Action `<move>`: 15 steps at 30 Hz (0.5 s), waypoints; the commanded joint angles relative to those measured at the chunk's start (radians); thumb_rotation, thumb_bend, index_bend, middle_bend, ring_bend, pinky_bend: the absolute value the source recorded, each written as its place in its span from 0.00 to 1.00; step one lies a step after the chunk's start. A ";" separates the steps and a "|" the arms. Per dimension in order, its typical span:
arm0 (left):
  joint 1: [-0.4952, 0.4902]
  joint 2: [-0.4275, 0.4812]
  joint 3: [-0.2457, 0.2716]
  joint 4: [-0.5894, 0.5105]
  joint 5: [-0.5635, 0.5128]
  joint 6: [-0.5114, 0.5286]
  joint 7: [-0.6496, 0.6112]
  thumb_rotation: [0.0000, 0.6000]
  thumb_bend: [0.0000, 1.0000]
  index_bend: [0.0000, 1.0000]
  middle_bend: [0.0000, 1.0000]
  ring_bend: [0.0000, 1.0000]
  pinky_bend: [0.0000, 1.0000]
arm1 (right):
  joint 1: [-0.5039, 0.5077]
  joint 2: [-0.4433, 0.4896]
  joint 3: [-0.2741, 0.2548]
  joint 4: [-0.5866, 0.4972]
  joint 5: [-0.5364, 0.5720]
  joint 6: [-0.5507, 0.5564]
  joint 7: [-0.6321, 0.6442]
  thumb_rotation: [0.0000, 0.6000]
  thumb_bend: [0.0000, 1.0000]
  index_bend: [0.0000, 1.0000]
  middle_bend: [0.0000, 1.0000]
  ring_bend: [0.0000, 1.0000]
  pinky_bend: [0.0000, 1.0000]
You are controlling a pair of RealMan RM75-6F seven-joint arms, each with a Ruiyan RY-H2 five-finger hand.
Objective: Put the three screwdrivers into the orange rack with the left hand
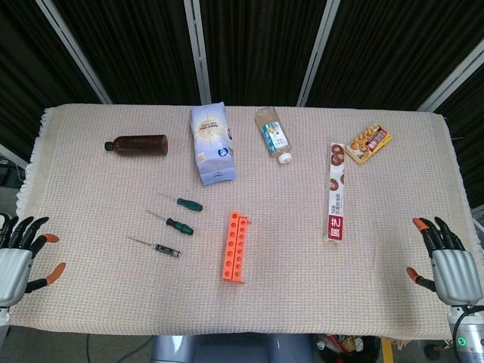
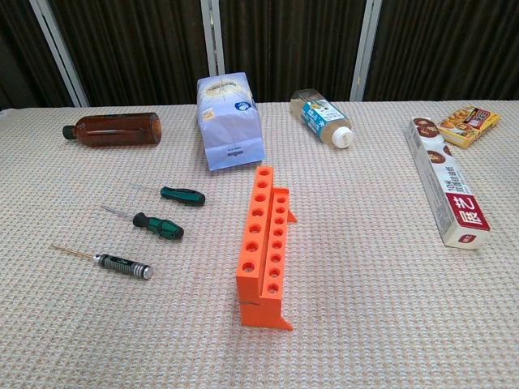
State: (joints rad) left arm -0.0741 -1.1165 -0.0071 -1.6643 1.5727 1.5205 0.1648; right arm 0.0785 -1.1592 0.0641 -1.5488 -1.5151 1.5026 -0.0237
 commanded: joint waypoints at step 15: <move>-0.230 -0.055 -0.042 -0.037 0.054 -0.295 0.318 0.82 0.23 0.42 0.11 0.07 0.05 | -0.014 0.009 -0.002 0.001 -0.019 0.032 0.016 1.00 0.09 0.09 0.12 0.04 0.21</move>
State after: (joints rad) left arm -0.2689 -1.1470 -0.0360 -1.7044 1.6144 1.2618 0.4427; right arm 0.0653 -1.1506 0.0616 -1.5466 -1.5343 1.5329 -0.0075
